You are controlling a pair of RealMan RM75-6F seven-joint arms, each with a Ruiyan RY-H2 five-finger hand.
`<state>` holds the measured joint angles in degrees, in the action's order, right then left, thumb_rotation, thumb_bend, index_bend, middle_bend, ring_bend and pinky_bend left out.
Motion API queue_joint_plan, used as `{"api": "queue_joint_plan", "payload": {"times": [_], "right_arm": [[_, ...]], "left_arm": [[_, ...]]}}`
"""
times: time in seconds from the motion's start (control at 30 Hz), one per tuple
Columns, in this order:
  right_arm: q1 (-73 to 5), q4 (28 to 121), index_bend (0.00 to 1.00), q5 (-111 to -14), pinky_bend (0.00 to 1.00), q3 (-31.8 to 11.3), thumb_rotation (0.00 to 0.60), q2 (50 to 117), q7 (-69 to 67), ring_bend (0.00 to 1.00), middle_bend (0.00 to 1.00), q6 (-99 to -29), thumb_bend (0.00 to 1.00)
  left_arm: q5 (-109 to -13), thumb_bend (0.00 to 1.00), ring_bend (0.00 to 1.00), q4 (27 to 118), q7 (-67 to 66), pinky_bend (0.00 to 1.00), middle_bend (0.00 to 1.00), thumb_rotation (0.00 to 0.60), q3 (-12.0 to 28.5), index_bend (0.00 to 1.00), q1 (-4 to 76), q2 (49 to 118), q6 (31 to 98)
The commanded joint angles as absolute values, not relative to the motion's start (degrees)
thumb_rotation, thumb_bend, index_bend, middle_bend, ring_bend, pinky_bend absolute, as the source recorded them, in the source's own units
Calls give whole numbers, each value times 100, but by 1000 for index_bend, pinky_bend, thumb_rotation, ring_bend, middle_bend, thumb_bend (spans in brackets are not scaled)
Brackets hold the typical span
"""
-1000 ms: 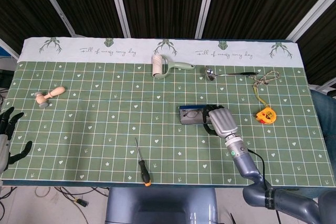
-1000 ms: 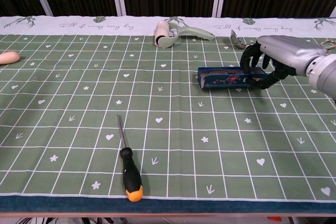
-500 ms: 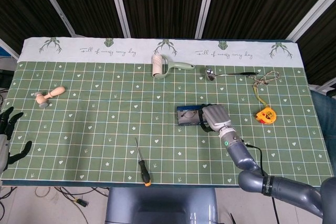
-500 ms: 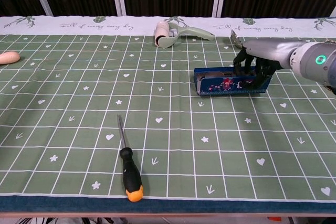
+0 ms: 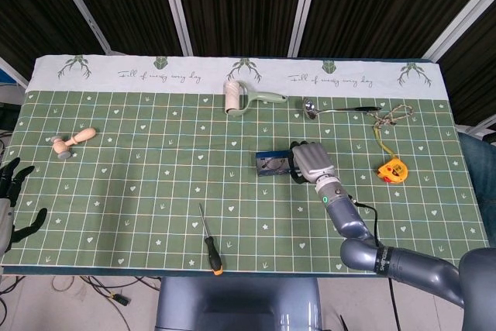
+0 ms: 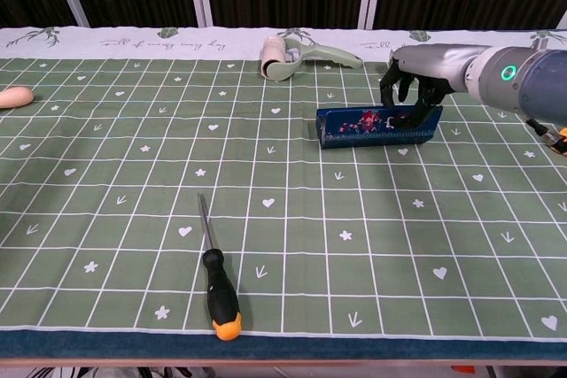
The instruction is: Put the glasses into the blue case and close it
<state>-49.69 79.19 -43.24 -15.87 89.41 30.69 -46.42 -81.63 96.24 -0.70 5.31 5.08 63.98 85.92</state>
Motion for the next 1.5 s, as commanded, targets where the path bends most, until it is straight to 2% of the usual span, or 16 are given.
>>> {"api": "queue_joint_plan", "payload": {"times": [0.03,0.23,1.5], "right_arm": [[-5081,7809,682,-4185,337,-1587,600,8977,3146,234,249,-4629,637],[-5274,7559,692,-3959,305,-1587,600,9090,3252,209,235,-4631,637],[-6114,6788,696,-2873,305,-1564,600,9443,3724,198,226,-4577,639]], "left_arm": [[-8164,312,0,9616,-68,0,0,600,527,131,503,6401,8597],[-8177,312,0,9612,-63,0,0,600,526,131,500,6405,8608],[-8179,312,0,9630,25,0,0,600,525,132,488,6381,8607]]}}
